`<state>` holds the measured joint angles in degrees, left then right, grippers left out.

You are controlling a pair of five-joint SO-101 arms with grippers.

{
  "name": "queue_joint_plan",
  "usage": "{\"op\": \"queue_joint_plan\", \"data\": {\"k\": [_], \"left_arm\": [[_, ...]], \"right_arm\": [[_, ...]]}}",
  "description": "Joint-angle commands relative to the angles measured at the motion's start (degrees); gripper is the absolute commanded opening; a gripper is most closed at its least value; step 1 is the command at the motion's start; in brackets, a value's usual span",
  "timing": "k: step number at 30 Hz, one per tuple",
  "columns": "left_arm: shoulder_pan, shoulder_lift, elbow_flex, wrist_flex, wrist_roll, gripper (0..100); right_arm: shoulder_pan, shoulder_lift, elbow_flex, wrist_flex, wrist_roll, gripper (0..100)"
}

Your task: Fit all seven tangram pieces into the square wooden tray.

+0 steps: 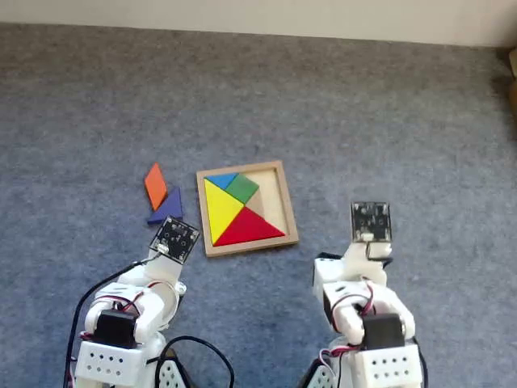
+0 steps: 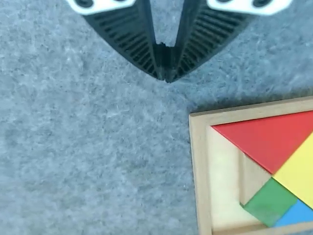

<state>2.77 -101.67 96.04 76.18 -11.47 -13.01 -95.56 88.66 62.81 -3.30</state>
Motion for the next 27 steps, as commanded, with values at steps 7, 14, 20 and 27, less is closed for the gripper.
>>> {"op": "queue_joint_plan", "data": {"k": [7, 14, 20, 27], "left_arm": [[-0.2, -2.3, 1.1, 0.2, 0.4, 1], [-0.6, -2.4, 0.2, 0.5, 0.1, 1], [-4.6, -2.4, -7.4, 0.2, 0.1, 1], [-8.7, -2.3, -18.9, -5.3, -12.0, 1]], "right_arm": [[0.7, -8.7, 10.9, -1.3, 0.1, 0.4], [0.7, -9.6, 14.5, 2.1, 0.1, 0.4], [0.7, -9.6, 14.5, 5.3, 0.1, 0.4], [0.3, -9.6, 14.5, 8.9, 0.1, 0.4]]}}
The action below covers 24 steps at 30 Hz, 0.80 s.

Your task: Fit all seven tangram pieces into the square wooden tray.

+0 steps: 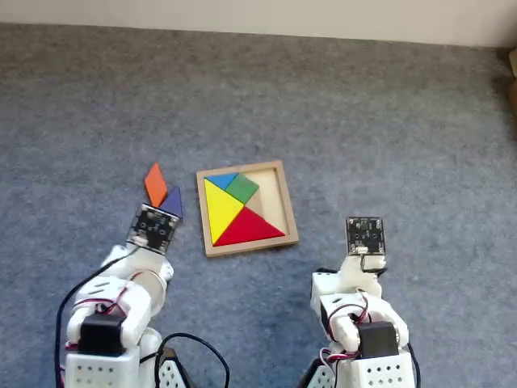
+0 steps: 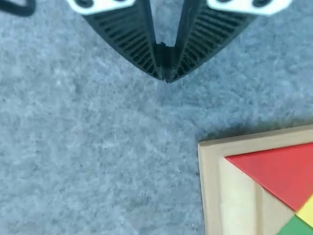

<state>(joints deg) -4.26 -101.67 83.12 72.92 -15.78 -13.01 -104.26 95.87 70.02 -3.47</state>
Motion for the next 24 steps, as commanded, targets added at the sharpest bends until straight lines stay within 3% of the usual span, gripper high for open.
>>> {"op": "queue_joint_plan", "data": {"k": [1, 9, 20, 24], "left_arm": [[-1.6, -2.1, -7.3, -2.4, -9.3, 1], [-4.2, 3.6, -15.3, -2.3, -9.4, 4], [-7.3, 51.0, -37.1, -2.6, -9.5, 19], [-7.3, 65.4, -44.4, -2.7, -8.5, 20]], "right_arm": [[0.3, -0.9, 7.3, 1.8, 0.3, 0.4], [0.3, -0.9, 7.3, 1.9, 0.3, 0.4], [0.6, -0.9, 7.3, 1.9, 0.3, 0.4], [0.7, -0.9, 7.3, 1.9, 0.4, 0.4]]}}
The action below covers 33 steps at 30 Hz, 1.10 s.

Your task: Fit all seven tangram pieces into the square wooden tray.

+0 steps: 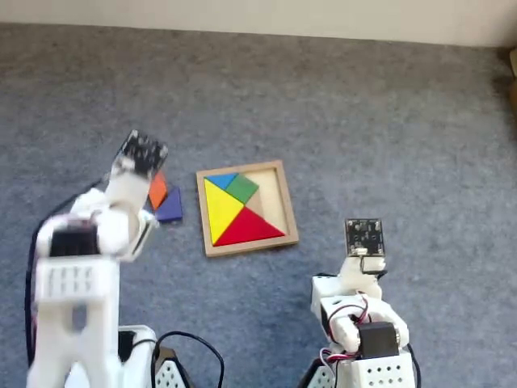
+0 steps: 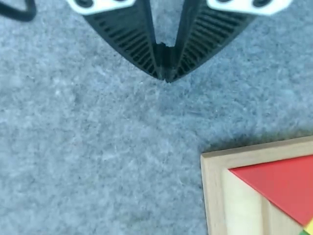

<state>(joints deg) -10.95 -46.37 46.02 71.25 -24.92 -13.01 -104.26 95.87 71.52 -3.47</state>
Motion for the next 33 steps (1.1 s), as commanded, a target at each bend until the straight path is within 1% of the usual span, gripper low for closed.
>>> {"op": "queue_joint_plan", "data": {"k": [1, 12, 16, 20, 26, 33], "left_arm": [[-0.7, 13.3, -9.2, -1.1, 2.3, 20], [-0.7, 45.1, -30.4, -1.1, 24.1, 20], [-0.7, 55.4, -38.1, -1.1, 30.5, 20], [-0.7, 63.6, -44.8, -0.6, 34.5, 20], [-1.5, 71.4, -51.6, -0.6, 40.0, 20], [-2.2, 79.0, -57.2, -0.6, 40.8, 20]], "right_arm": [[0.7, -0.9, 7.3, 0.4, 0.4, 0.4], [0.7, -0.9, 7.3, 0.4, 0.5, 0.4], [0.7, -0.9, 7.3, 0.4, 0.5, 0.4], [0.7, -0.9, 7.3, 0.4, 0.5, 0.4], [0.7, -0.9, 7.3, 0.4, 0.5, 0.4], [0.7, -0.9, 7.3, 0.4, 0.6, 0.4]]}}
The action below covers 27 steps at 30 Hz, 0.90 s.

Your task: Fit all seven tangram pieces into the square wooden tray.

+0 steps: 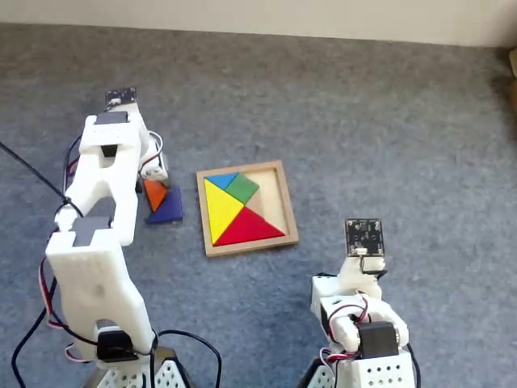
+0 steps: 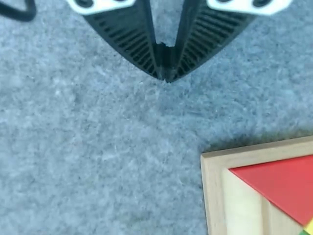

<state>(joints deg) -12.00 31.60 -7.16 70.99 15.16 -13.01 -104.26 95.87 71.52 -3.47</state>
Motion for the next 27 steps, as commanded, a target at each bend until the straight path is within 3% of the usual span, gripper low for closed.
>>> {"op": "queue_joint_plan", "data": {"k": [1, 15, 27], "left_arm": [[-1.2, 2.0, -4.8, -0.4, 0.7, 20], [-0.9, 3.8, -8.6, 1.1, 0.3, 8], [5.8, -9.0, -12.6, 13.9, 0.6, 6]], "right_arm": [[0.7, -0.9, 7.3, 0.4, 0.6, 0.4], [0.7, -0.9, 7.3, 0.4, 0.6, 0.4], [0.7, -0.9, 7.3, 0.4, 0.6, 0.4]]}}
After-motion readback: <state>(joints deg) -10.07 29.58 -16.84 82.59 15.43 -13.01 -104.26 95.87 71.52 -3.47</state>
